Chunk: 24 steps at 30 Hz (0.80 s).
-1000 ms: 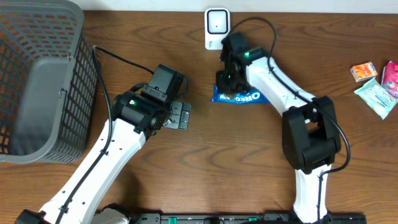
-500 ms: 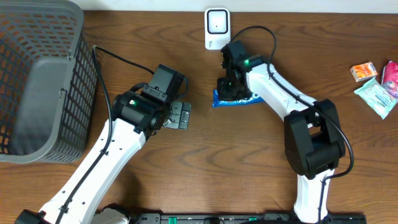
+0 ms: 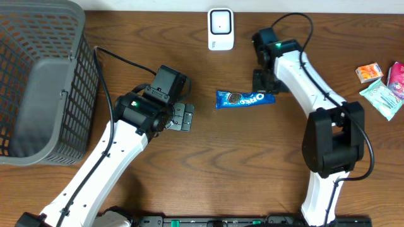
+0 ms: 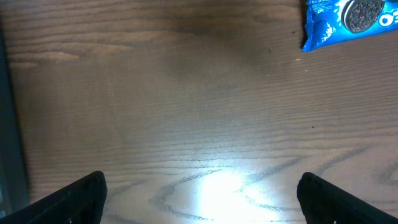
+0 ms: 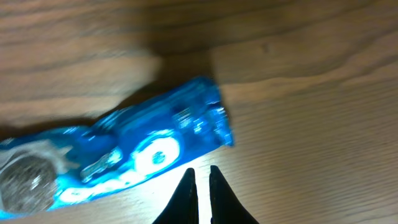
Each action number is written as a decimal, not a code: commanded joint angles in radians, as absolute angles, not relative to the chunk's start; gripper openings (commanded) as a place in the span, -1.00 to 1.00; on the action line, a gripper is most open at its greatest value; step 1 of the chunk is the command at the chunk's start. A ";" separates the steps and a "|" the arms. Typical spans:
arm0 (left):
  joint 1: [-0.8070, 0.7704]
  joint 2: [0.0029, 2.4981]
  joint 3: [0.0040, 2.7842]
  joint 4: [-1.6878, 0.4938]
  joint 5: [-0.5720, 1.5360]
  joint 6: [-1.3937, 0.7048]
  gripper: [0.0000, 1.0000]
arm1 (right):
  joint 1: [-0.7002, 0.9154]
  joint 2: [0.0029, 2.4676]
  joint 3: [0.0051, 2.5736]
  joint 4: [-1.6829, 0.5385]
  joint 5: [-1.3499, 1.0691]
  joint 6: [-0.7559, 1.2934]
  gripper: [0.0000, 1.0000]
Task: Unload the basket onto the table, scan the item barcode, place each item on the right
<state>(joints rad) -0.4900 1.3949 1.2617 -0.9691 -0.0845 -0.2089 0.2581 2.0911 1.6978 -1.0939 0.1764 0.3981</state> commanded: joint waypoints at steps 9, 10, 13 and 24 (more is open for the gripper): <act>-0.488 1.397 1.261 -0.971 -0.090 -0.207 0.95 | 0.245 2.073 1.523 -0.850 0.078 0.411 -0.86; -0.488 1.397 1.261 -0.971 -0.090 -0.207 0.96 | 0.245 2.073 1.494 -0.820 0.064 0.411 -0.85; -0.488 1.397 1.261 -0.971 -0.090 -0.207 0.96 | 0.245 2.073 1.420 -0.764 0.084 0.411 -0.82; -0.488 1.397 1.261 -0.971 -0.090 -0.207 0.96 | 0.162 2.070 1.518 -1.041 0.199 0.441 -0.89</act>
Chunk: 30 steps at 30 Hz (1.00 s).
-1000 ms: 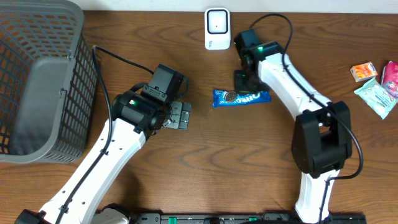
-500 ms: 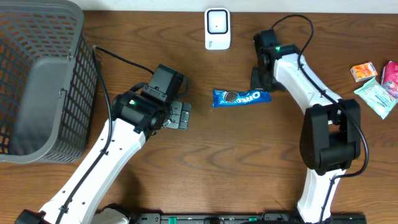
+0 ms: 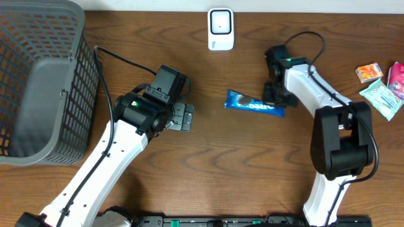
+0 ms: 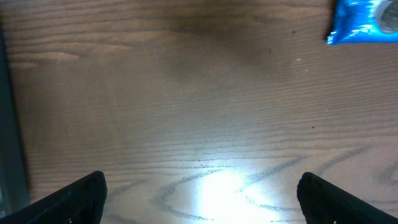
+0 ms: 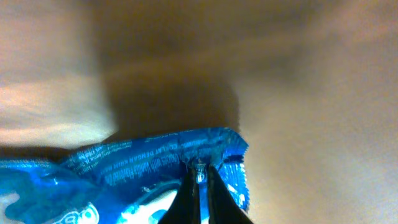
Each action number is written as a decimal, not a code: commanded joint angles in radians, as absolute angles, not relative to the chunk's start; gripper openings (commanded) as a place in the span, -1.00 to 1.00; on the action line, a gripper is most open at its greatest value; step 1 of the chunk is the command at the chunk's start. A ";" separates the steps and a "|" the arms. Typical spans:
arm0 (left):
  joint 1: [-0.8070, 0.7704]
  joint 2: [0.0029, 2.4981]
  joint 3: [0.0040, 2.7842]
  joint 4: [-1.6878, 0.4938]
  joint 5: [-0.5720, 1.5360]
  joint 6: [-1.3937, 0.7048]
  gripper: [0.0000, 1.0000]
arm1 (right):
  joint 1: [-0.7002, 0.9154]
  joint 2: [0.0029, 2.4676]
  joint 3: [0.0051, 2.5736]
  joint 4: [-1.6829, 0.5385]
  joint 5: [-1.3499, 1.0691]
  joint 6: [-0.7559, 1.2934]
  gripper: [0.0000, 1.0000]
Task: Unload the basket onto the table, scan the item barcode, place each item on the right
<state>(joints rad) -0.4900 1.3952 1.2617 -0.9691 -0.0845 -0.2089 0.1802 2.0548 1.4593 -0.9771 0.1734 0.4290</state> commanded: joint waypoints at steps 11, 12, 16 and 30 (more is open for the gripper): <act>-0.488 1.397 1.261 -0.971 -0.090 -0.207 0.96 | 0.160 2.070 1.694 -1.068 0.089 0.027 0.18; -0.488 1.397 1.261 -0.971 -0.090 -0.207 0.96 | 0.152 2.072 1.687 -1.052 0.025 -0.071 0.08; -0.488 1.397 1.261 -0.971 -0.090 -0.207 0.96 | 0.135 2.081 1.656 -1.051 -0.253 -0.395 0.33; -0.488 1.397 1.261 -0.971 -0.090 -0.207 0.96 | 0.125 2.084 1.428 -0.970 -0.358 -0.641 0.50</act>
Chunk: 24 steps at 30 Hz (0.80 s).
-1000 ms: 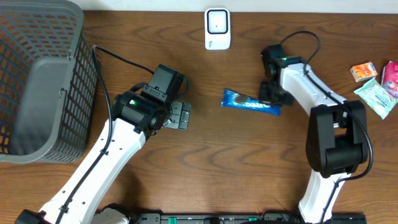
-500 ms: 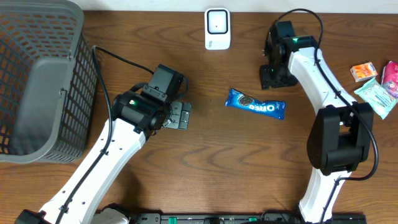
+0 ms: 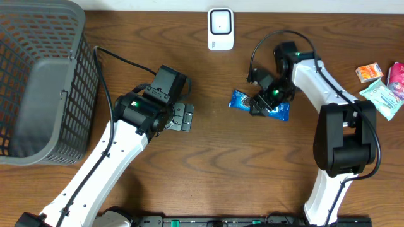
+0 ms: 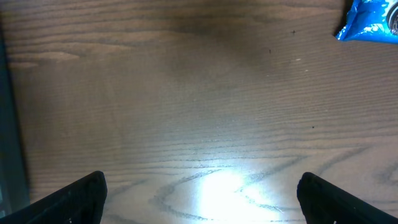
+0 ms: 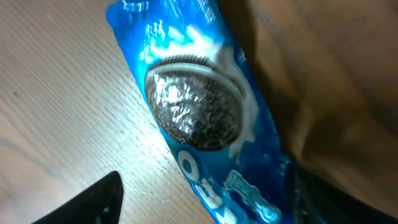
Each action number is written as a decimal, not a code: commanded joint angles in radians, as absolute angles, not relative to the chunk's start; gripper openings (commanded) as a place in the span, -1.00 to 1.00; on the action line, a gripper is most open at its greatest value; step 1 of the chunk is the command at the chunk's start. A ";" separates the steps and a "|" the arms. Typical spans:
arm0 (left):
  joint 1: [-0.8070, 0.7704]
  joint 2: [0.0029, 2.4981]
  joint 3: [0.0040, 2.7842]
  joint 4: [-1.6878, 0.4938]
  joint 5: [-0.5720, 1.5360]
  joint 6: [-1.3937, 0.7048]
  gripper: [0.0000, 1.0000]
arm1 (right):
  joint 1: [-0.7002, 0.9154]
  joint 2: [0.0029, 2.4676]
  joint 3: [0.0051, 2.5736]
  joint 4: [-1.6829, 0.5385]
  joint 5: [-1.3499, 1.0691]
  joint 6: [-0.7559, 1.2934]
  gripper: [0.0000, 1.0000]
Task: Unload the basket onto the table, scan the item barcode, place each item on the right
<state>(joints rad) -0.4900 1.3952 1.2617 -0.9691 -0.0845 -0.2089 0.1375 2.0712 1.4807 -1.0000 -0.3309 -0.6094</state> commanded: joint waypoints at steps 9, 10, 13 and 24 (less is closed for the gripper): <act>-0.488 1.397 1.261 -0.971 -0.090 -0.207 0.96 | 0.119 2.122 1.365 -0.888 -0.506 -0.448 -0.24; -0.488 1.397 1.261 -0.971 -0.090 -0.207 0.96 | 0.124 2.122 1.365 -0.872 -0.543 -0.394 -0.35; -0.488 1.397 1.261 -0.971 -0.090 -0.207 0.95 | 0.142 2.122 1.365 -0.830 -0.587 -0.221 -0.76; -0.488 1.397 1.261 -0.971 -0.090 -0.207 0.96 | 0.245 2.122 1.365 -0.669 -0.612 0.655 -0.97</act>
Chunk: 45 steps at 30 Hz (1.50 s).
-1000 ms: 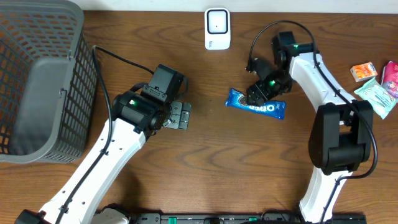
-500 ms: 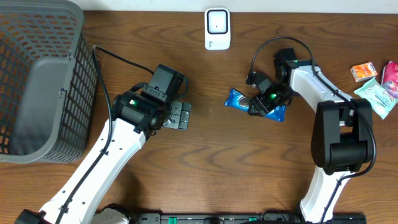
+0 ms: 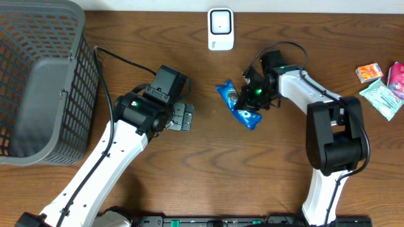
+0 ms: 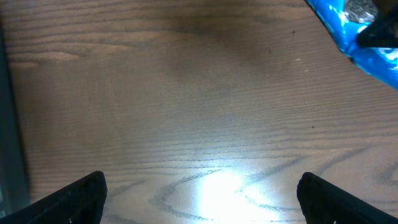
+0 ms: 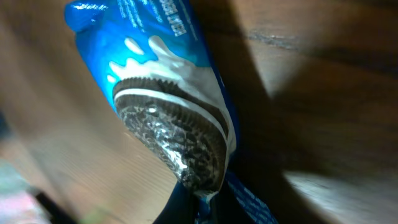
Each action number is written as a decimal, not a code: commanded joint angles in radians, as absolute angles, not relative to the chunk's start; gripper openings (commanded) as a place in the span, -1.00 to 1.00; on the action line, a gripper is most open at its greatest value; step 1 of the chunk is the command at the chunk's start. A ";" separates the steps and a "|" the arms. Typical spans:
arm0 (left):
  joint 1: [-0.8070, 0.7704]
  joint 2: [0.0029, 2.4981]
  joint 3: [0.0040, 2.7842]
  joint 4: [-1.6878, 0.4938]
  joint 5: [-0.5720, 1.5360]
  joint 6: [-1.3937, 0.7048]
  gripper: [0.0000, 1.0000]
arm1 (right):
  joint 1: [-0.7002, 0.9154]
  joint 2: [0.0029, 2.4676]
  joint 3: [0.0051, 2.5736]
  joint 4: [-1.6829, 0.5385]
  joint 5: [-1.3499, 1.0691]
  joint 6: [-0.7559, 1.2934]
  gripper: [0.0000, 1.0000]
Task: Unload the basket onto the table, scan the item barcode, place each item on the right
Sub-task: 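Raise the Oreo wrapper up to the scanner window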
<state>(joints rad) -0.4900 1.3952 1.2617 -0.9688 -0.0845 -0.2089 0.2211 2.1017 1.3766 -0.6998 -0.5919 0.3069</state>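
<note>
The blue Oreo packet (image 3: 238, 104) lies on a slant left of the right arm's wrist. My right gripper (image 3: 254, 96) is shut on it. In the right wrist view the packet (image 5: 163, 102) rises from the closed fingertips (image 5: 186, 208), cookie picture facing the camera, and its shadow falls on the wood behind. Its barcode is not visible. The white scanner (image 3: 220, 28) stands at the table's far edge, above the packet. My left gripper (image 3: 184, 117) is open over bare wood, its fingers (image 4: 78, 196) wide apart, and the packet (image 4: 360, 46) shows at that view's top right.
A dark mesh basket (image 3: 38, 75) fills the left side of the table. Several small snack packs (image 3: 380, 83) lie at the right edge. Bare wood (image 3: 208, 164) lies between the two arms.
My right gripper was open over the packet and is now shut on it. The packet has shifted left and turned to a steeper slant. The left arm has not moved.
First my right gripper was shut beside the packet's right end as it lay below the scanner. Then the packet was farther right with the closed tips on its edge. Then the gripper stood open over it, and now it holds it.
</note>
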 commanded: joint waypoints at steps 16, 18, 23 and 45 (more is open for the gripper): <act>-0.488 1.397 1.261 -0.971 -0.090 -0.207 0.95 | 0.287 2.132 1.347 -0.497 -0.529 0.238 0.13; -0.488 1.397 1.261 -0.971 -0.090 -0.207 0.96 | 0.309 2.135 1.326 -0.499 -0.524 0.218 0.07; -0.488 1.397 1.261 -0.971 -0.090 -0.207 0.96 | 0.350 2.141 1.289 -0.501 -0.473 0.277 -0.70; -0.488 1.397 1.261 -0.971 -0.090 -0.207 0.96 | 0.256 2.138 1.689 -0.338 -0.720 0.426 -0.98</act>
